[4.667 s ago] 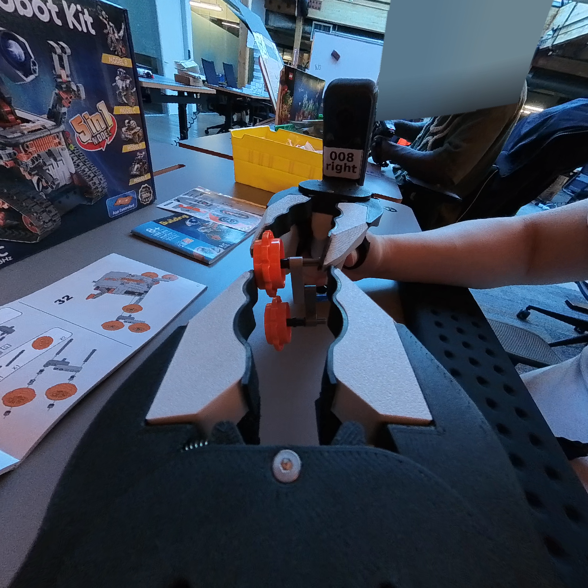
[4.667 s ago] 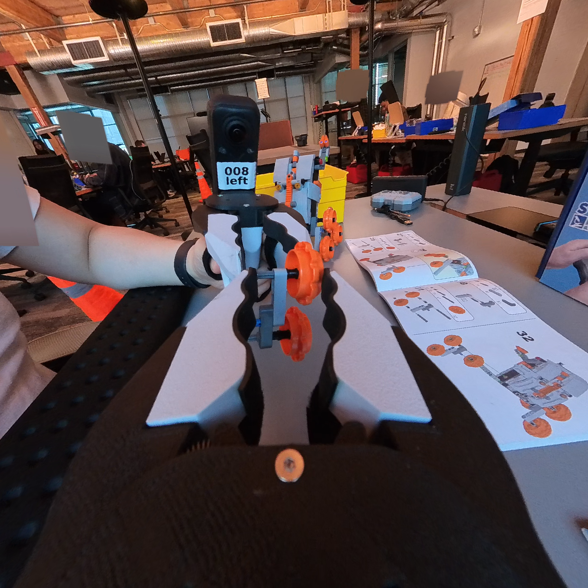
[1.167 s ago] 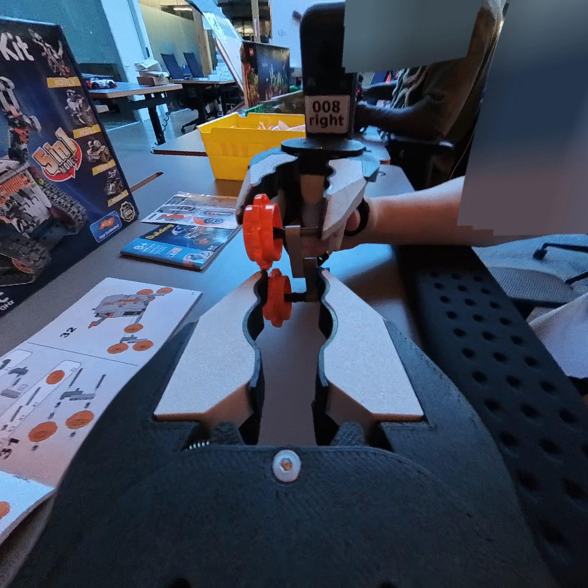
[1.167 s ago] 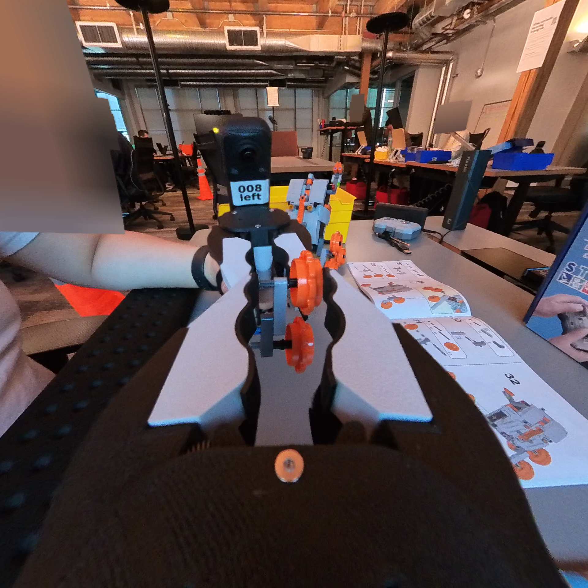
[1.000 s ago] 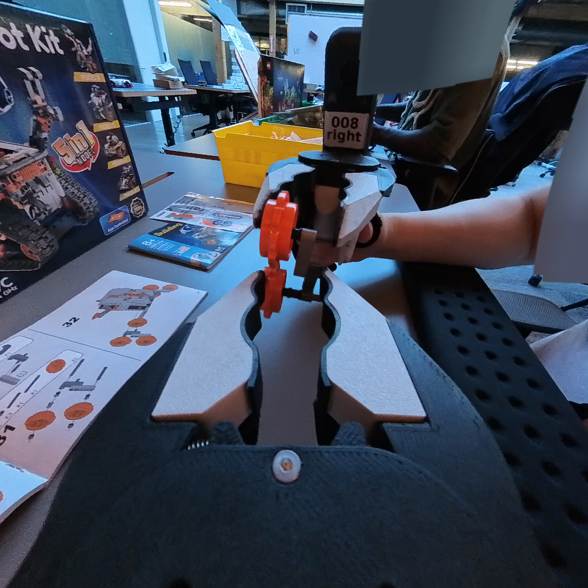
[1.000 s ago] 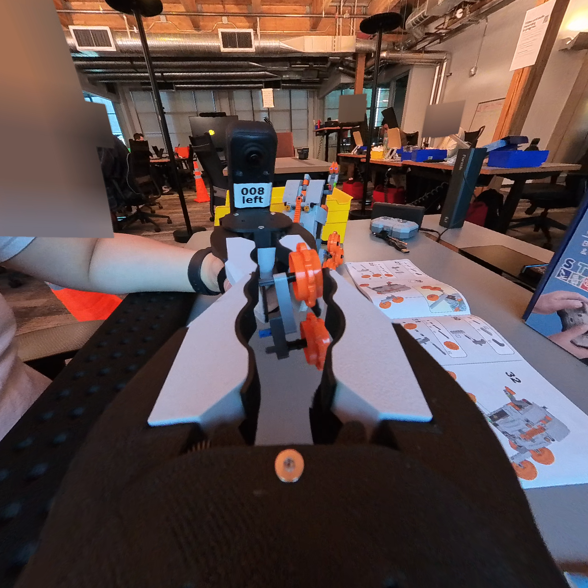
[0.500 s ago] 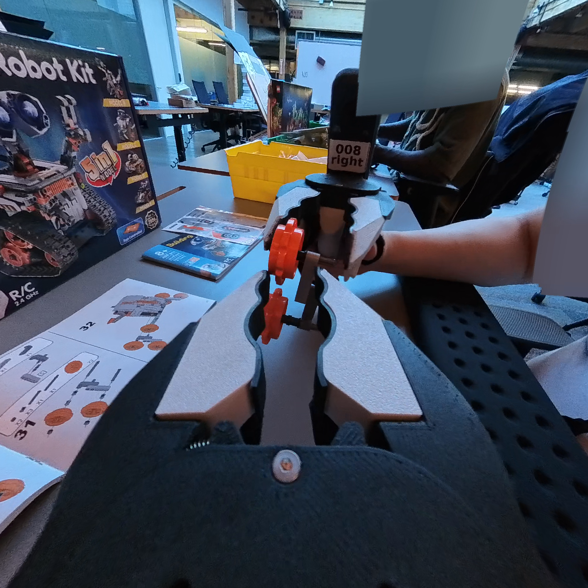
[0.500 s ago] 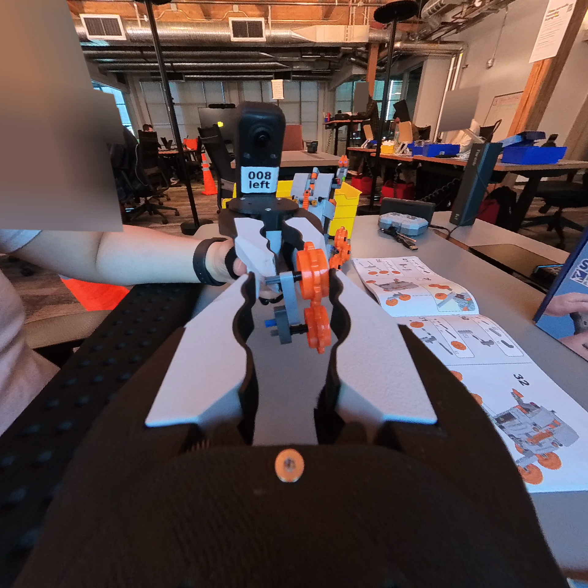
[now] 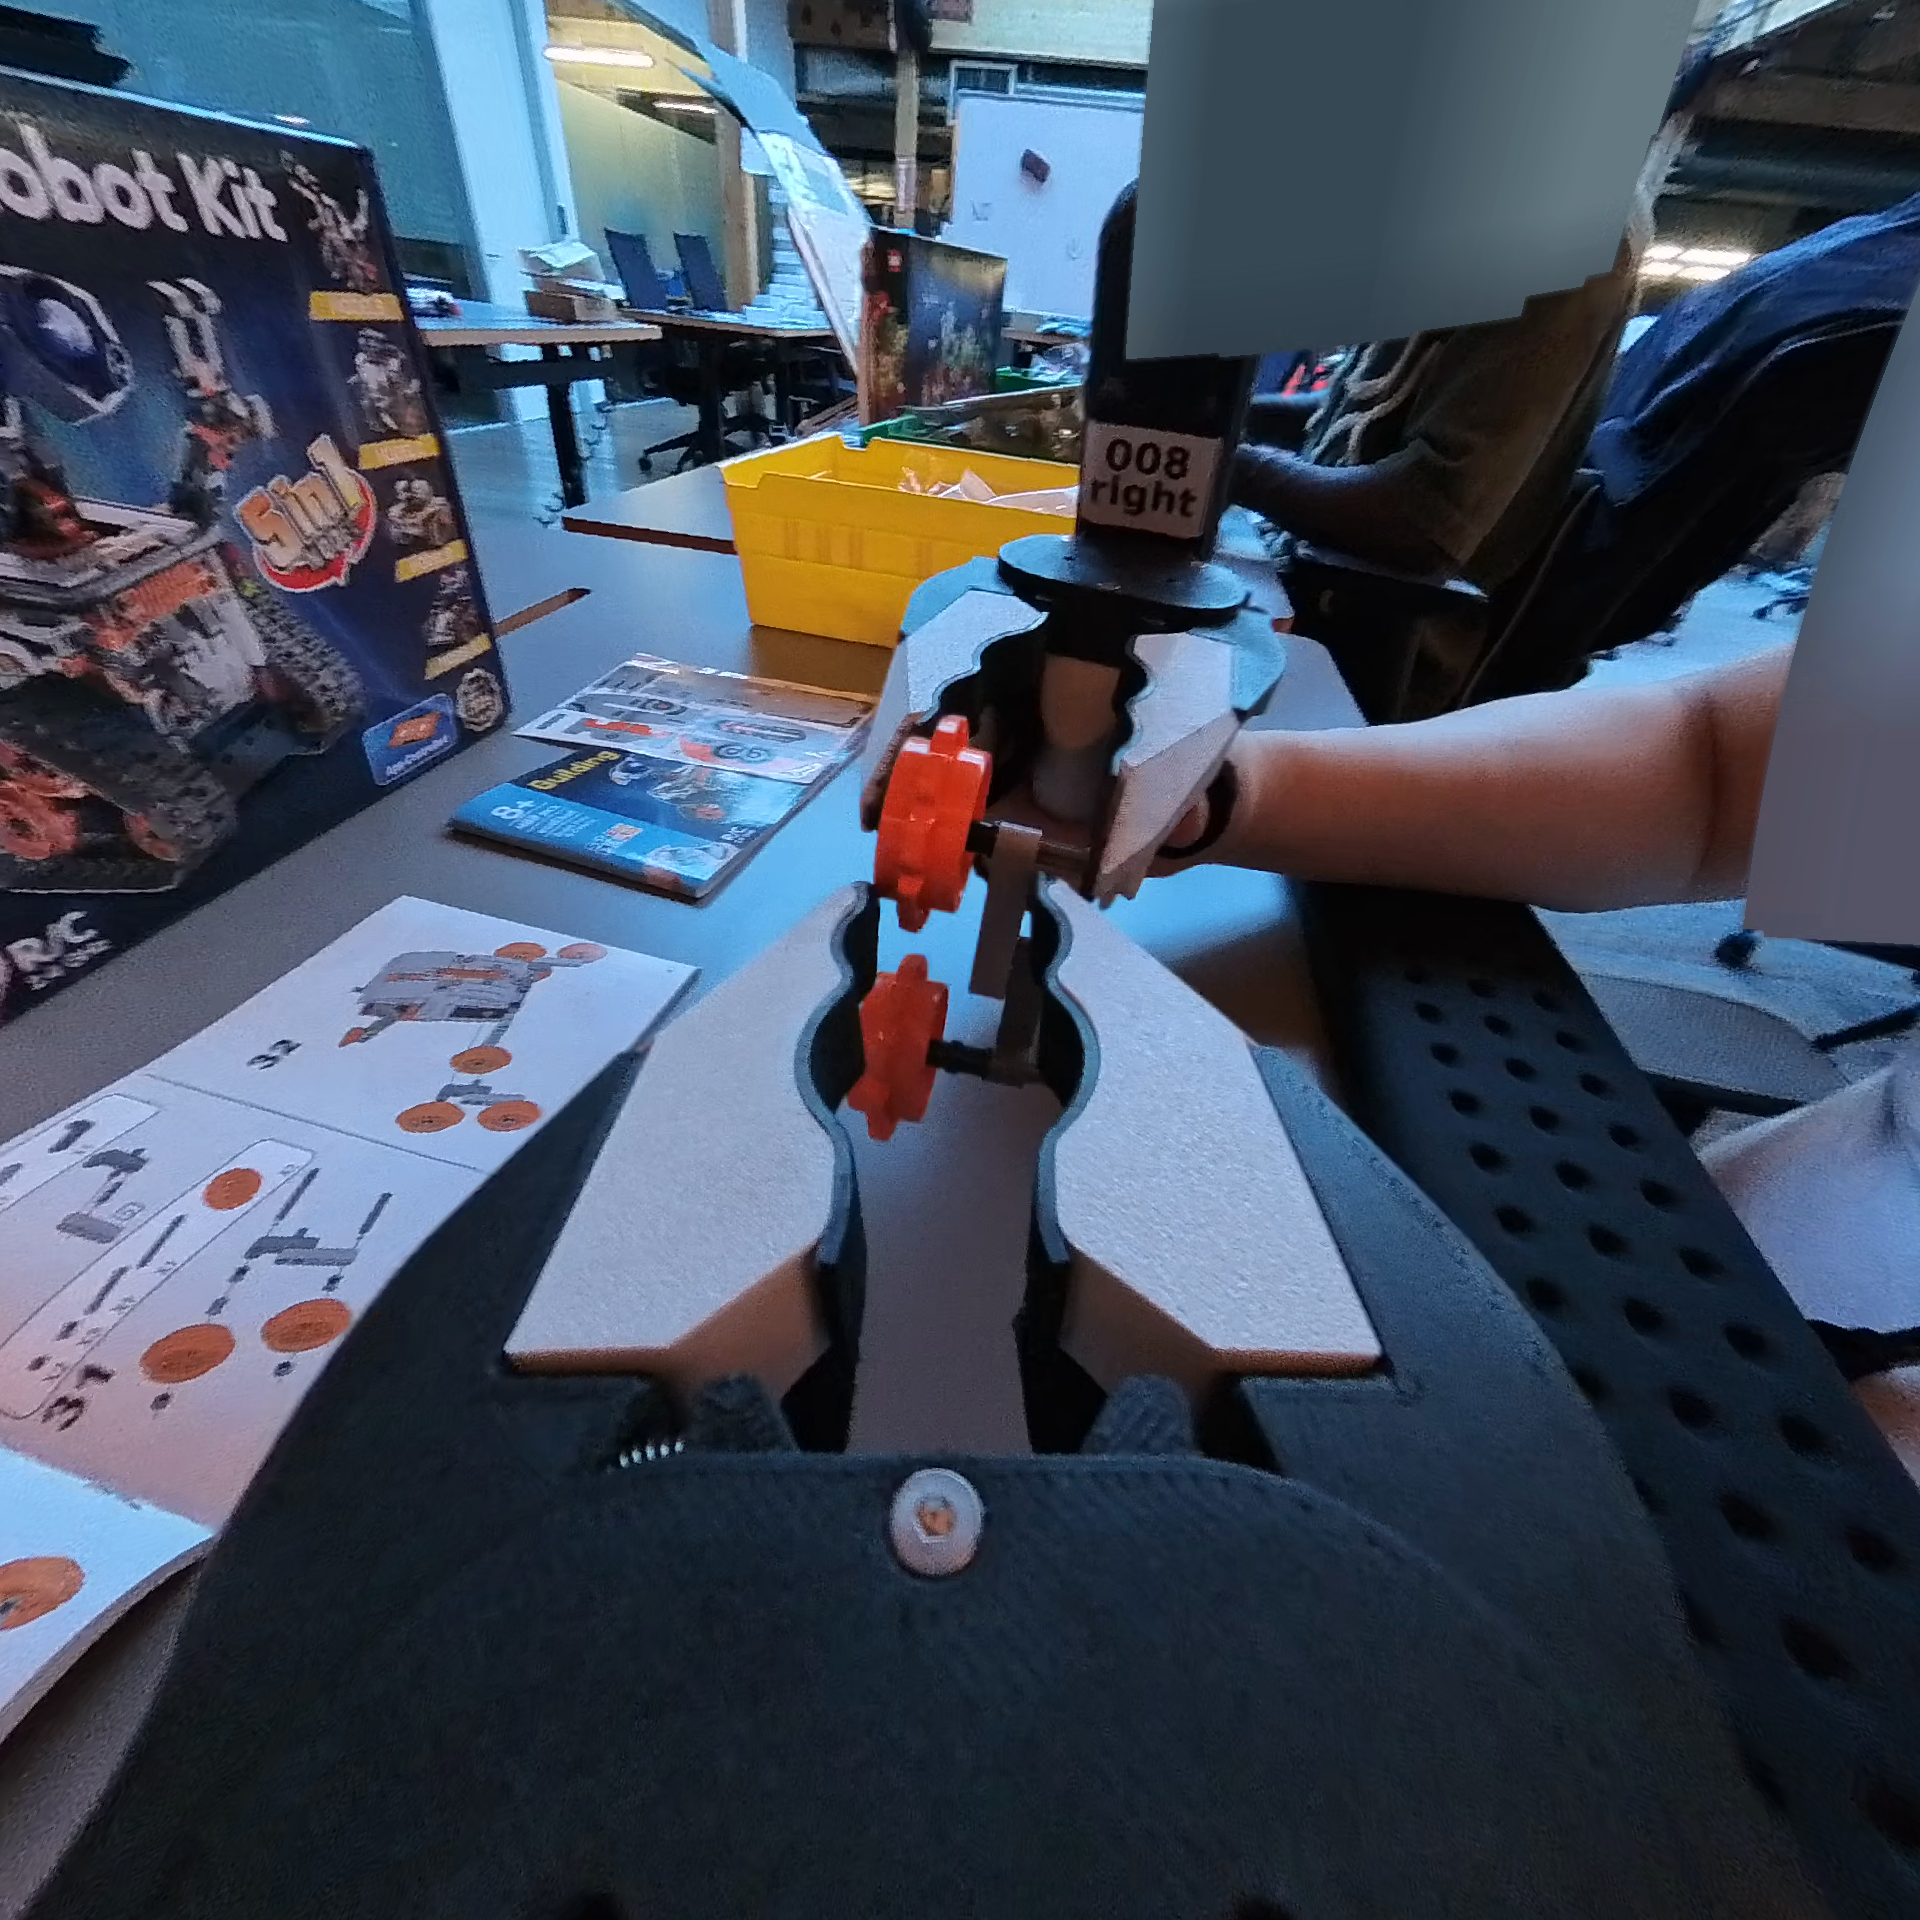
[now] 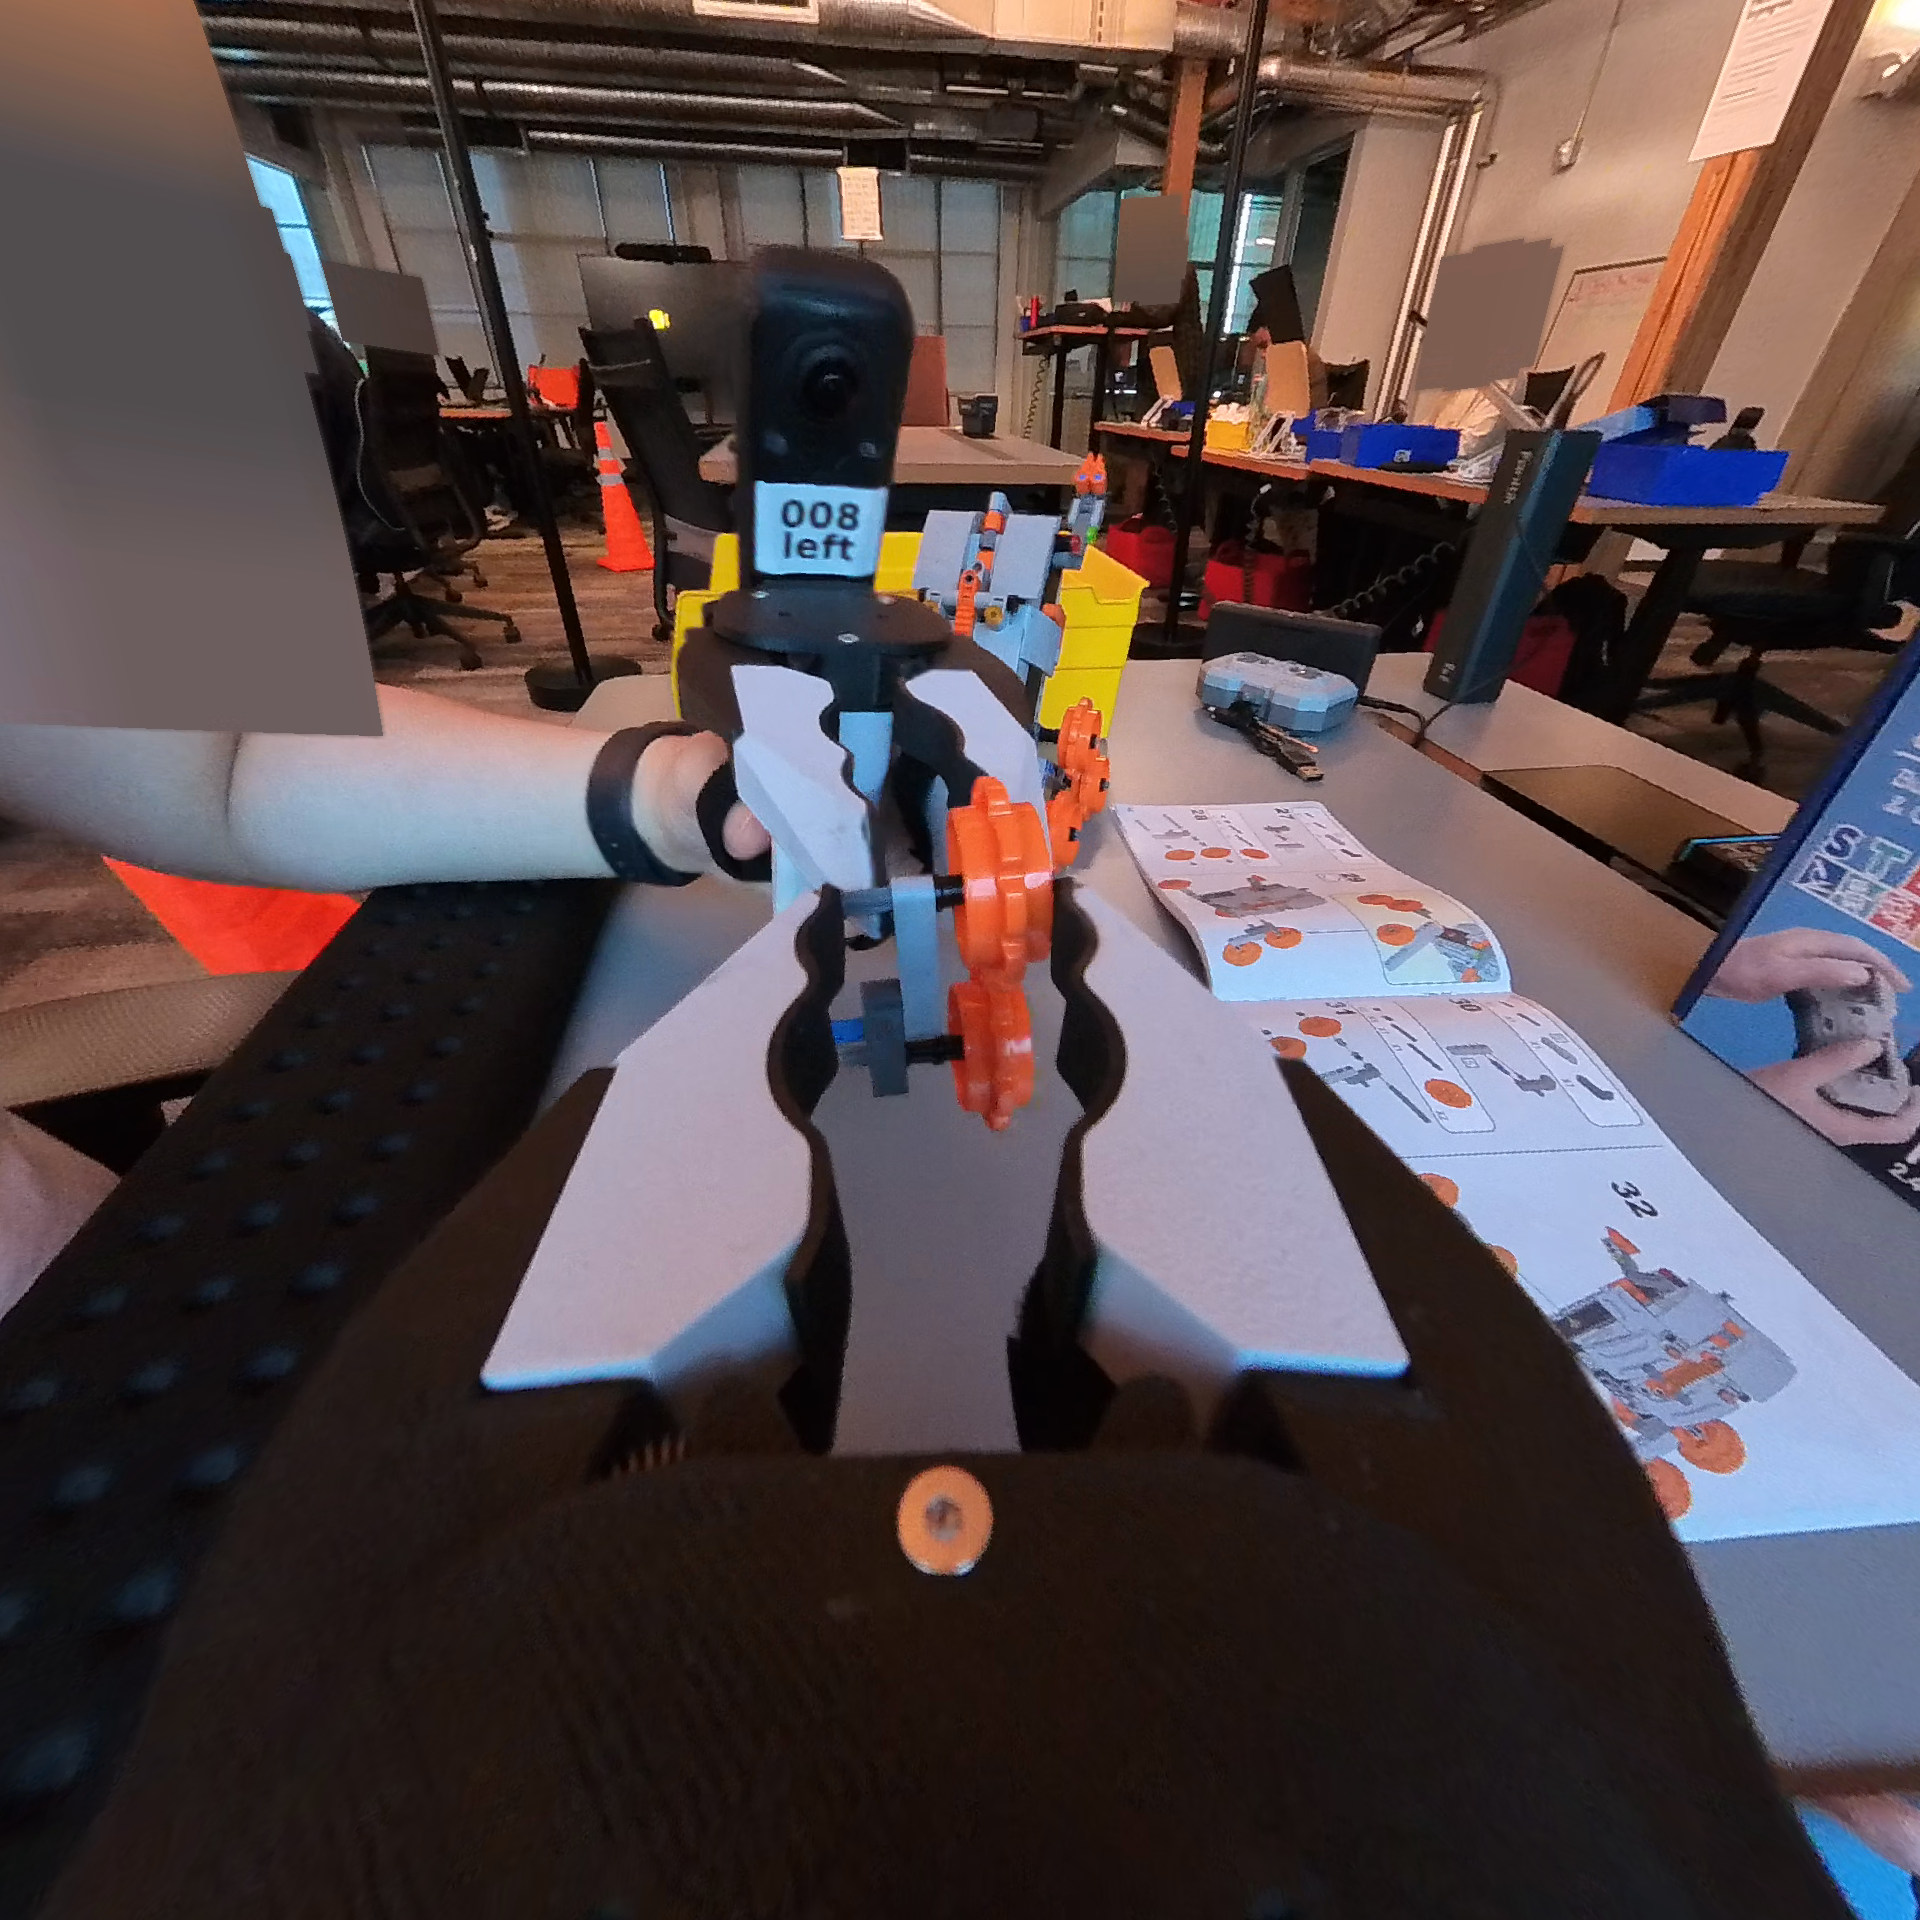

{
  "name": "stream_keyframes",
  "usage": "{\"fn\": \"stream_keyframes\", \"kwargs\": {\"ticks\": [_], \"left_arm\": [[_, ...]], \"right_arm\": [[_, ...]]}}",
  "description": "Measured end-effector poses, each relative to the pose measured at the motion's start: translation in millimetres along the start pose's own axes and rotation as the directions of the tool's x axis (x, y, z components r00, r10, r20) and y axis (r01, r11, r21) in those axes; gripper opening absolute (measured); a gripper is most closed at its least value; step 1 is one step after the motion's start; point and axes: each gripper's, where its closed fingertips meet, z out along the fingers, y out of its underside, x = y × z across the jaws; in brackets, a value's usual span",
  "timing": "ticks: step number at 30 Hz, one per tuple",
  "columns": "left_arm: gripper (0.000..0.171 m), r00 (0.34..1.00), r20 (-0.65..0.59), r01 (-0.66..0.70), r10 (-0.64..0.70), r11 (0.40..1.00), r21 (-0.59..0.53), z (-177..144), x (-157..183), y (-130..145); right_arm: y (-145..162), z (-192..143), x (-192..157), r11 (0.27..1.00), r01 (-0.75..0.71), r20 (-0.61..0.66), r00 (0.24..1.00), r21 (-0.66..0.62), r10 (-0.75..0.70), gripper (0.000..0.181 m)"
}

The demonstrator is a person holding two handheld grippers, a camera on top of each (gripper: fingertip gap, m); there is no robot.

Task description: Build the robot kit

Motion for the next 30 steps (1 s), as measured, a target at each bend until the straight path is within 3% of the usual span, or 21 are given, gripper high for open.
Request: {"fn": "stream_keyframes", "kwargs": {"ticks": [6,11,14,30], "left_arm": [[0.047,0.982,-0.158,0.117,-0.106,0.991,0.058,-4.9,12.7,-7.3],[0.046,0.995,0.025,-0.094,0.094,0.996,0.004,3.2,3.5,-0.4],[0.043,0.985,0.064,-0.157,0.158,0.987,-0.021,4.1,1.0,2.5],[0.048,1.000,-0.027,0.004,-0.003,0.999,0.043,3.2,7.3,-5.0]], "right_arm": [[-2.9,-0.7,-2.8,1.000,0.008,0.011,1.000,0.012,-0.008,0.039],[2.4,-0.6,4.1,1.000,0.005,-0.020,1.000,-0.011,-0.006,0.039],[0.2,0.0,4.0,1.000,-0.022,-0.005,1.000,0.013,0.022,0.039],[1.5,-0.9,1.2,1.000,-0.006,0.009,1.000,0.031,0.006,0.039]]}}
